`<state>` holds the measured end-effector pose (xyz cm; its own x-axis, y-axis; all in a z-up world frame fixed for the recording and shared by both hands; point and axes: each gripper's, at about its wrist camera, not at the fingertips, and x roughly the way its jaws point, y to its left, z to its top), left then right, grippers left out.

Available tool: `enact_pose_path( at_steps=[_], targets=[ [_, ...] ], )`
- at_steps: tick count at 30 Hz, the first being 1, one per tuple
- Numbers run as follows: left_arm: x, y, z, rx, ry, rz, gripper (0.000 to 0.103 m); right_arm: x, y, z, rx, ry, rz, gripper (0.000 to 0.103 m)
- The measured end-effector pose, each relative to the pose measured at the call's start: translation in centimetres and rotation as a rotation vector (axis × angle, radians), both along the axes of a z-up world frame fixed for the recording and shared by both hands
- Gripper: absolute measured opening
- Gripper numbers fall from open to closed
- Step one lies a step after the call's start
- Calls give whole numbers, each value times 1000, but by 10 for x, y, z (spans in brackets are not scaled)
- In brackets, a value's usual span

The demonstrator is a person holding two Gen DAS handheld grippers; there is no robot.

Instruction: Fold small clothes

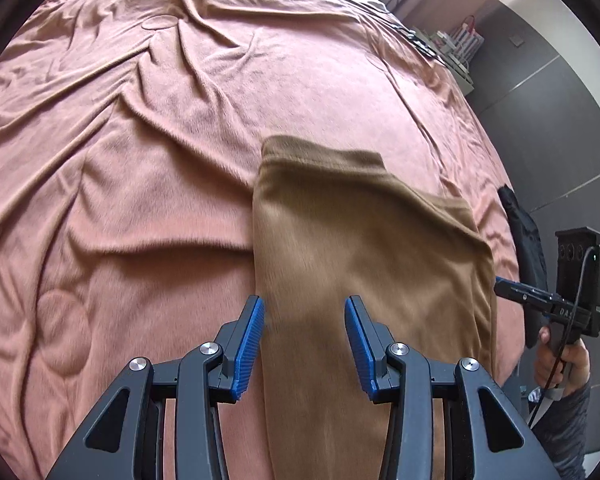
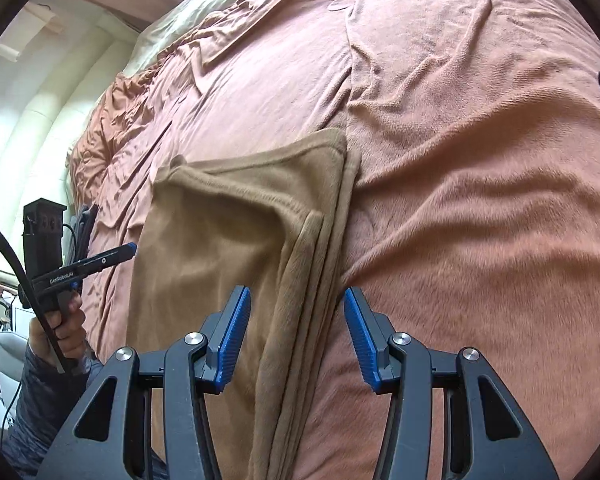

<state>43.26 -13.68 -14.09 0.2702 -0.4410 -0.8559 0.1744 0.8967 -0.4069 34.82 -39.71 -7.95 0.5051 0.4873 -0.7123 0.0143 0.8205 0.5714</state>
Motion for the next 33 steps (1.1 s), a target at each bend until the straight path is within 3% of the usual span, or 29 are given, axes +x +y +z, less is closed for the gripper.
enact_pose_path(
  at_steps=[12,17,22,25,29,33],
  targets=[
    [36,-7,-22,7,10,8,44,25,-3,-27,108,-10,49,47],
    [43,0,-29,-64,26,29,44,27,-9,-38,212,18,58,47],
    [47,4,-33,-128,46,45,41,40,-15,-44,217,1,22,40],
    [51,6,-36,-148,45,71,31,47,-8,-42,182,-2,9,36],
    [51,6,-33,-164,65,83,10,42,2,-33,129,0,4,17],
    [39,1,-15,-158,12,50,9,27,12,-13,81,-48,1,14]
  ],
)
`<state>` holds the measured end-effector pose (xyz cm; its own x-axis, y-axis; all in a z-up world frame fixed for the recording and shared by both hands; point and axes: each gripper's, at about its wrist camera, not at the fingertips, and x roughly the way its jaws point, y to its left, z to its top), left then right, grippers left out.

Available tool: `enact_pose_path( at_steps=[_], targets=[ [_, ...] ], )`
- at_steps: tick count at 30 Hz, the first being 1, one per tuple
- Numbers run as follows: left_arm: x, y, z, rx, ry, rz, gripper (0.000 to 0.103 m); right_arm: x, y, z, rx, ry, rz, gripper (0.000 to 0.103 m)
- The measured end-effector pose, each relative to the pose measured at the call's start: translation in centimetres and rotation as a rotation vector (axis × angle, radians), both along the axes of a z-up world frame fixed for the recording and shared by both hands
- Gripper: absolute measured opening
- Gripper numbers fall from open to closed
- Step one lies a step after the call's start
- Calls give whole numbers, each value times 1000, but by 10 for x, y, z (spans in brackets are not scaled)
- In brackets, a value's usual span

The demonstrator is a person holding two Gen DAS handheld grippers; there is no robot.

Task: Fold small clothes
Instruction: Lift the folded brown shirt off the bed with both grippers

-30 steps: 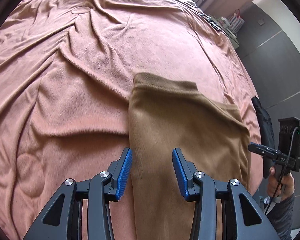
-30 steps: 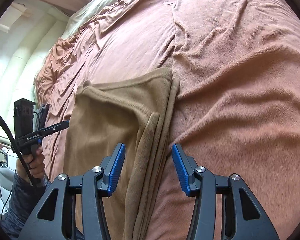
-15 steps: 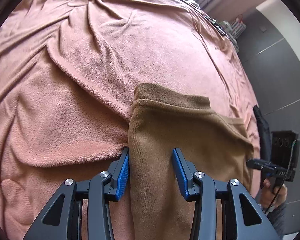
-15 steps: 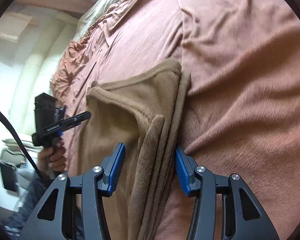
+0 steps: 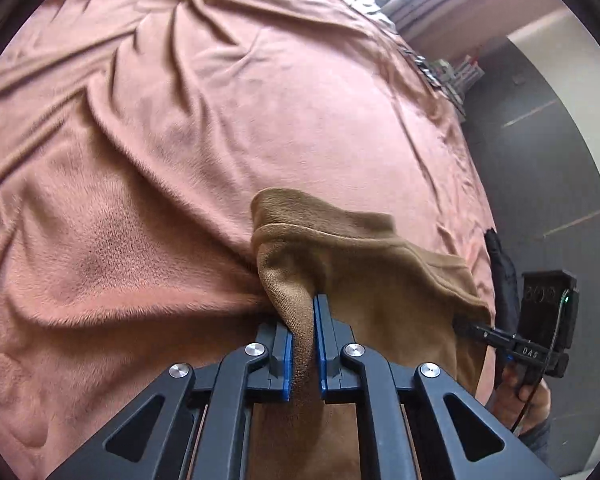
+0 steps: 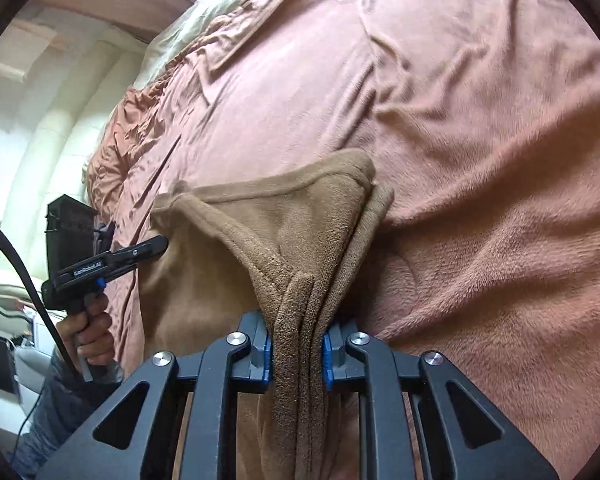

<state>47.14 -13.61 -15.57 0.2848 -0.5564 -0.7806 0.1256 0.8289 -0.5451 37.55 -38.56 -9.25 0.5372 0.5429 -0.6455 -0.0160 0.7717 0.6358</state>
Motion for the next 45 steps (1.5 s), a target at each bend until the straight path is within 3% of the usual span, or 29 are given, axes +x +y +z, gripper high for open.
enact_pose_path(
  at_steps=[9,27,45],
  targets=[
    [-22,6,46,-37,-103,-6,9,-37,19,42,-92,-98,-6,13],
    [-86,27,132,-108,-296,-2,8,-131,35,103,-150,-280,-21,12],
    [-197,62,214,-152,-479,18,8,-255,72,163,-207,-469,-12,12]
  ],
)
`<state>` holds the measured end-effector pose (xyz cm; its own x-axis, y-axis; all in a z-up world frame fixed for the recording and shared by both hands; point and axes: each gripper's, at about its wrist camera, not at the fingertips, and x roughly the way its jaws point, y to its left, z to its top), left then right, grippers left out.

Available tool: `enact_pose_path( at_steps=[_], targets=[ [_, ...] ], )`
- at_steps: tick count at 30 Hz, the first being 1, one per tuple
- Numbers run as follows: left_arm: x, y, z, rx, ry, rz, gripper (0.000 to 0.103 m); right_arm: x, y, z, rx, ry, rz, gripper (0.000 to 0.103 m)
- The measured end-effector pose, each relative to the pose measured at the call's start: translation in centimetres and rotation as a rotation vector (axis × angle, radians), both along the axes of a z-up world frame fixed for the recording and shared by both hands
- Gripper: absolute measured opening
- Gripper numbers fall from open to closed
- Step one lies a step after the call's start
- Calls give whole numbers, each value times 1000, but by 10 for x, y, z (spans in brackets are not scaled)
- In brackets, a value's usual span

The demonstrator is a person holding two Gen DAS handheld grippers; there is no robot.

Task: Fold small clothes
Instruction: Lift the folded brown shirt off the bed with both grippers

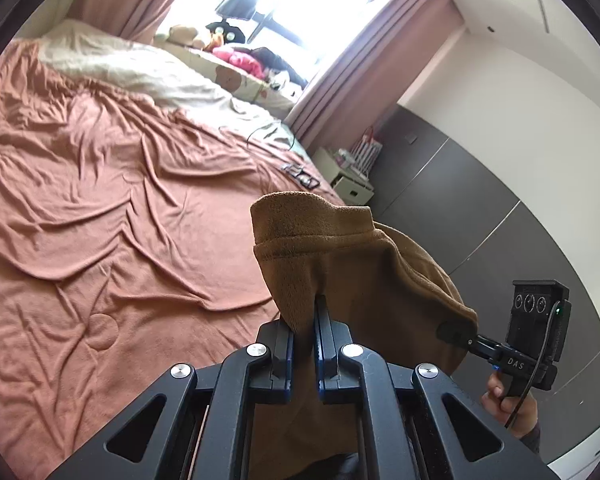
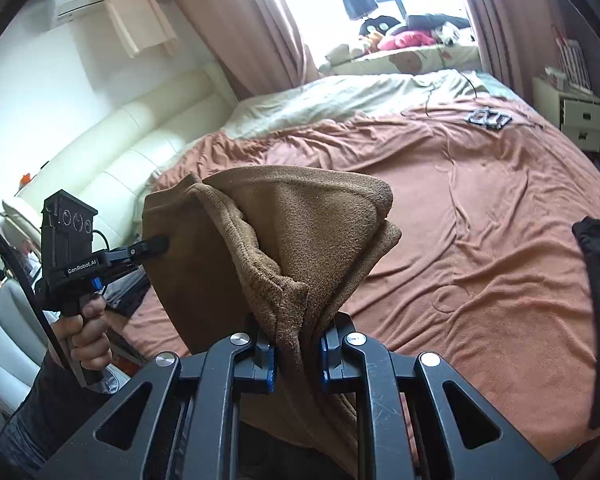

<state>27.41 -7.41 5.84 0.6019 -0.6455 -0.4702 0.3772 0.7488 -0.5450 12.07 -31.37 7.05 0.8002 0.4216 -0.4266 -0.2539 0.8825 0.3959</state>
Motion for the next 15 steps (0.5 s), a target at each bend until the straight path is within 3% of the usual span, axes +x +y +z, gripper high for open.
enact_pose_path(
  at_steps=[7,15],
  targets=[
    [-41,19,37,-6,-75,27,8,-44,21,23,-31,-79,36,12],
    [-82,51,70,-11,-147,73,8,-63,47,43,-61,-140,81,12]
  ],
)
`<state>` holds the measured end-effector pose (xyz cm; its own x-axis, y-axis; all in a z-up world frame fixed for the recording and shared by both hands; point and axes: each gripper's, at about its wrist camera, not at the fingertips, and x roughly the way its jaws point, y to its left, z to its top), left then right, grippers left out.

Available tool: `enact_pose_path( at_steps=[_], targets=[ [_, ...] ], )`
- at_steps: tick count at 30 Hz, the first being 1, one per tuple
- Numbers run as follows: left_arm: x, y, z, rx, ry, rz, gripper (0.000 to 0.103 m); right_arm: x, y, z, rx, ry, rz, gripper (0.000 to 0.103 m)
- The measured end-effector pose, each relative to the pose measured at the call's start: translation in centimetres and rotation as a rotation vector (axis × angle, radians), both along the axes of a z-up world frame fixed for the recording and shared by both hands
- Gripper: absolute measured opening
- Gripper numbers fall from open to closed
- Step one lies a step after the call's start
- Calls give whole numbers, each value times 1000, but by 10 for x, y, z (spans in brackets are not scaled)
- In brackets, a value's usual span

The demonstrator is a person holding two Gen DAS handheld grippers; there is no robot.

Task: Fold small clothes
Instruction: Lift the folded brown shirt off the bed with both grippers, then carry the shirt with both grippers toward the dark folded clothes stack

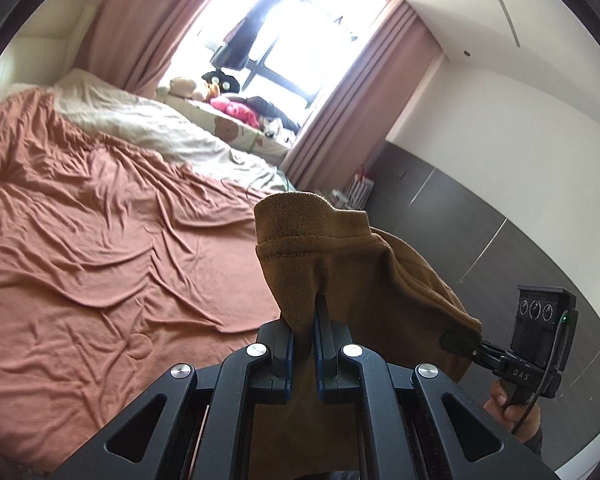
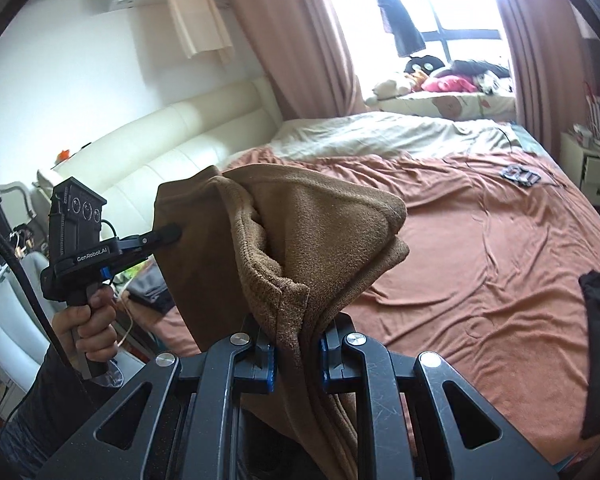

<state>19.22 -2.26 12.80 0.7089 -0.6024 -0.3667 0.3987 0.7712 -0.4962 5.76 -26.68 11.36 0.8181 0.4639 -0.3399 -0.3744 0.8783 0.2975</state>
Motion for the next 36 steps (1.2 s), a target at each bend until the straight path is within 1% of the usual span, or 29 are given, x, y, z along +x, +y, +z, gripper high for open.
enact_pose_path(
  at_steps=[7,14,19,26,29,33,36],
  targets=[
    [-26,37,15,-3,-35,55,8,11,27,2,-24,-9,50,12],
    [-36,87,17,-18,-47,116,8,37,59,9,-51,-15,123,12],
    [-37,120,15,-34,-55,157,8,57,80,15,-68,-20,166,12],
    [-34,174,16,-36,-63,217,8,92,113,19,-67,-26,223,12],
    [-32,198,15,-38,-65,246,8,106,128,17,-70,-42,231,12],
    [-31,230,17,-34,-68,285,8,127,154,15,-58,-52,272,12],
    [-31,255,21,-32,-86,301,8,139,174,14,-45,-67,306,12]
  ],
)
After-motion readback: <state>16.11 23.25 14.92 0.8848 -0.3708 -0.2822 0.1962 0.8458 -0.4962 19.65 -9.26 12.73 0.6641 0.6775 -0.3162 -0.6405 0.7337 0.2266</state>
